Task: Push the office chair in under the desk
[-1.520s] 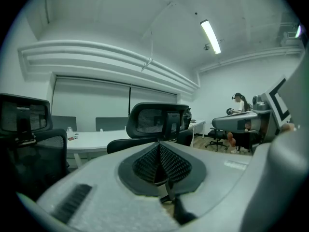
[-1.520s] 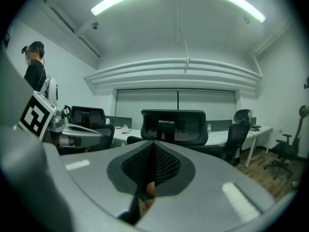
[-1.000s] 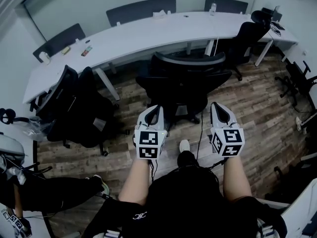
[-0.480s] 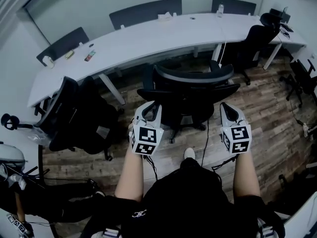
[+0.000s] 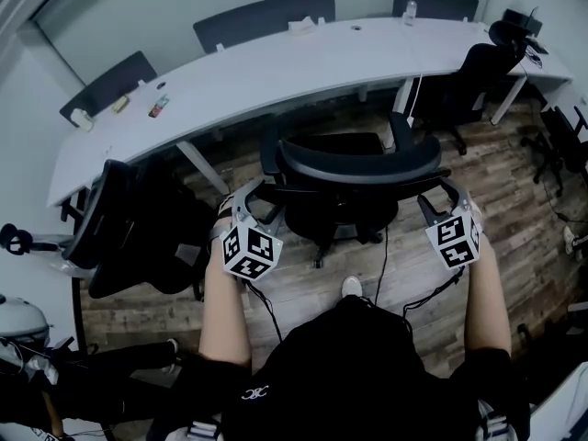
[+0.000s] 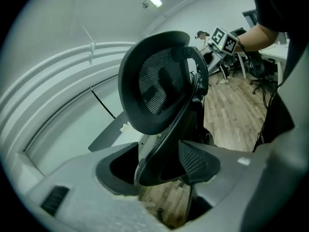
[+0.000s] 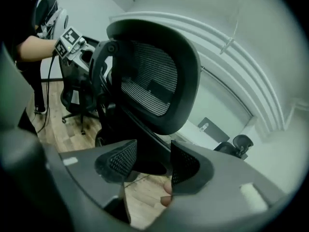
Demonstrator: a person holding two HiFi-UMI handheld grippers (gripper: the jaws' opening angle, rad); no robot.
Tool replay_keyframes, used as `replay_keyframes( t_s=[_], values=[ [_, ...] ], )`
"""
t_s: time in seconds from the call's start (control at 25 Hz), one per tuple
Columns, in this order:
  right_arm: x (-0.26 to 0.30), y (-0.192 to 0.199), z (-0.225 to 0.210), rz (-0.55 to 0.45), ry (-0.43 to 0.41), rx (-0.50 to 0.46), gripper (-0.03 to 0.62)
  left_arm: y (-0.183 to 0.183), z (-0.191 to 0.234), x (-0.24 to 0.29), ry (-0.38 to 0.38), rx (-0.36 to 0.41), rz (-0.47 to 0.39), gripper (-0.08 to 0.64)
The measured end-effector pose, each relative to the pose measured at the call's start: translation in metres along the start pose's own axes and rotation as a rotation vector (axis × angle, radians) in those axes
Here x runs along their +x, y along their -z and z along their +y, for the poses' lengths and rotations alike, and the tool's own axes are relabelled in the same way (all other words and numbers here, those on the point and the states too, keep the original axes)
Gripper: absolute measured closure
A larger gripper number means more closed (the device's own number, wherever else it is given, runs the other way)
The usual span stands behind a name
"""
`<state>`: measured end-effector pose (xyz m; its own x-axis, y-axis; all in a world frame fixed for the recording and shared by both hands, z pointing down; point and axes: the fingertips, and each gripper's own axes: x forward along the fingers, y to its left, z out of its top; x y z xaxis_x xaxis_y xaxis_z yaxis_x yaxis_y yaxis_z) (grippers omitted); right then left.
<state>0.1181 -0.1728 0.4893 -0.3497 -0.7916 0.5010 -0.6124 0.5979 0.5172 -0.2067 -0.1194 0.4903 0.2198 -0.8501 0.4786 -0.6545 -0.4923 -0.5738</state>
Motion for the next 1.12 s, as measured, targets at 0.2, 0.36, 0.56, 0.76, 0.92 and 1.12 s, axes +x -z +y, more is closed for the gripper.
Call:
replay_keyframes(
  t_s=[0.2, 0.36, 0.56, 0.76, 0.92, 1.12],
  values=[
    [0.027, 0.009, -0.013, 0.071, 0.037, -0.104, 0.341, 0.012, 0.000, 0.023, 0.036, 0.038, 0.060, 0.292],
    [0.036, 0.011, -0.018, 0.069, 0.002, -0.110, 0.330, 0.014, -0.001, 0.033, 0.059, 0.067, 0.100, 0.332],
    [0.043, 0.009, -0.026, 0.063, -0.038, -0.115, 0.330, 0.010, 0.001, 0.038, 0.114, 0.053, 0.097, 0.338],
    [0.053, 0.011, -0.037, 0.073, -0.057, -0.105, 0.327, 0.004, 0.000, 0.044, 0.163, 0.038, 0.076, 0.337],
    [0.072, 0.009, -0.052, 0.080, -0.051, -0.112, 0.328, 0.000, 0.007, 0.059, 0.135, 0.034, 0.077, 0.337],
    [0.106, 0.001, -0.074, 0.104, -0.068, -0.128, 0.336, -0.005, 0.025, 0.088, 0.094, 0.018, 0.082, 0.341]
  ],
)
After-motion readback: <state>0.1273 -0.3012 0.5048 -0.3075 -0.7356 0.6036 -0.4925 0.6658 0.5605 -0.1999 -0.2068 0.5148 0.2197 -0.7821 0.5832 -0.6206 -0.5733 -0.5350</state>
